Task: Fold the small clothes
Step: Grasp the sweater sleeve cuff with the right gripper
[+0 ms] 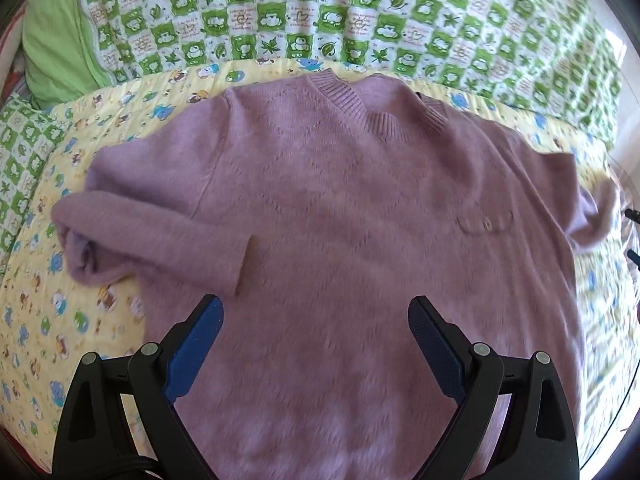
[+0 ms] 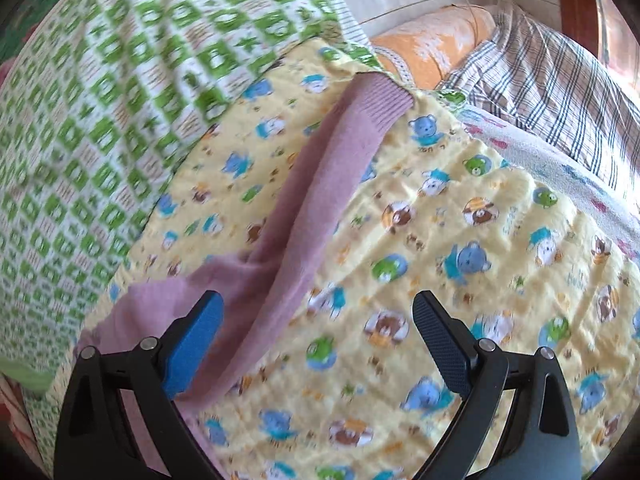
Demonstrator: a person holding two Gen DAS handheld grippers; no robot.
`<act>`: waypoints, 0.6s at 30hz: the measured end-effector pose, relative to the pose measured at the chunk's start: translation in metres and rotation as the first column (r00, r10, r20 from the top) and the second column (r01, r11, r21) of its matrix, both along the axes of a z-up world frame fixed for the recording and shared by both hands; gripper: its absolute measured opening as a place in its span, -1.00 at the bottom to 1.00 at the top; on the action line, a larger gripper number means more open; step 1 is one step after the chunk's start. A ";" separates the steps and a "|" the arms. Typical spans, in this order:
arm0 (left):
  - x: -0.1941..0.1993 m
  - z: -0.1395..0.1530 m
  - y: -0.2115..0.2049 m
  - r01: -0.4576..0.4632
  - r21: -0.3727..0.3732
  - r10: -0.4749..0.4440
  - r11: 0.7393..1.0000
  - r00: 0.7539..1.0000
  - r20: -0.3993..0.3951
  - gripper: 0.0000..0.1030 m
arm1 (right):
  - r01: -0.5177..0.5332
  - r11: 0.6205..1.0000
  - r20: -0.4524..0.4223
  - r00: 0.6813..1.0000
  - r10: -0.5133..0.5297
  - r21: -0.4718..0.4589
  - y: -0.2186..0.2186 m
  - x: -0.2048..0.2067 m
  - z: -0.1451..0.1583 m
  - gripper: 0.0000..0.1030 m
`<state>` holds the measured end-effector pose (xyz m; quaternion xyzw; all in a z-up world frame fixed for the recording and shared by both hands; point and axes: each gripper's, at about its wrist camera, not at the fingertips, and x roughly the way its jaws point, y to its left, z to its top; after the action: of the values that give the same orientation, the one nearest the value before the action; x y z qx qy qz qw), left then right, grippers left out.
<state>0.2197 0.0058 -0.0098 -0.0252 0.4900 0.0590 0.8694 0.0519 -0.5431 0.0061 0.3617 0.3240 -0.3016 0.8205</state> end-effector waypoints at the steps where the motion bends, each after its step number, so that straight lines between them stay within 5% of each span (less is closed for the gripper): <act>1: 0.005 -0.001 -0.001 -0.004 0.009 0.004 1.000 1.000 0.000 0.83 | 0.020 1.000 0.003 1.000 -0.020 0.008 -0.015 0.006 -0.003 0.83; 9: 0.050 -0.030 -0.015 -0.013 -0.005 0.013 1.000 0.997 -0.070 0.83 | 0.077 0.992 0.070 0.994 -0.084 0.102 -0.090 0.038 -0.026 0.48; 12: 0.054 -0.039 -0.017 -0.019 -0.009 0.018 1.000 0.997 -0.081 0.83 | 0.056 0.986 0.128 0.989 -0.077 0.158 -0.109 0.051 -0.039 -0.11; 14: 0.056 -0.045 -0.017 -0.018 -0.019 0.016 1.000 0.995 -0.095 0.83 | 0.049 0.989 0.132 0.989 -0.067 0.137 -0.111 0.057 -0.036 -0.71; 18: 0.049 -0.047 -0.008 -0.032 -0.033 0.028 0.999 0.995 -0.101 0.83 | -0.018 1.000 0.267 0.964 0.014 0.014 -0.077 0.054 0.011 -0.73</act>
<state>0.2688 -0.0024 -0.0569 -0.0445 0.5334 0.0649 0.8422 0.1063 -0.6202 0.0171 0.4031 0.2161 -0.2410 0.8560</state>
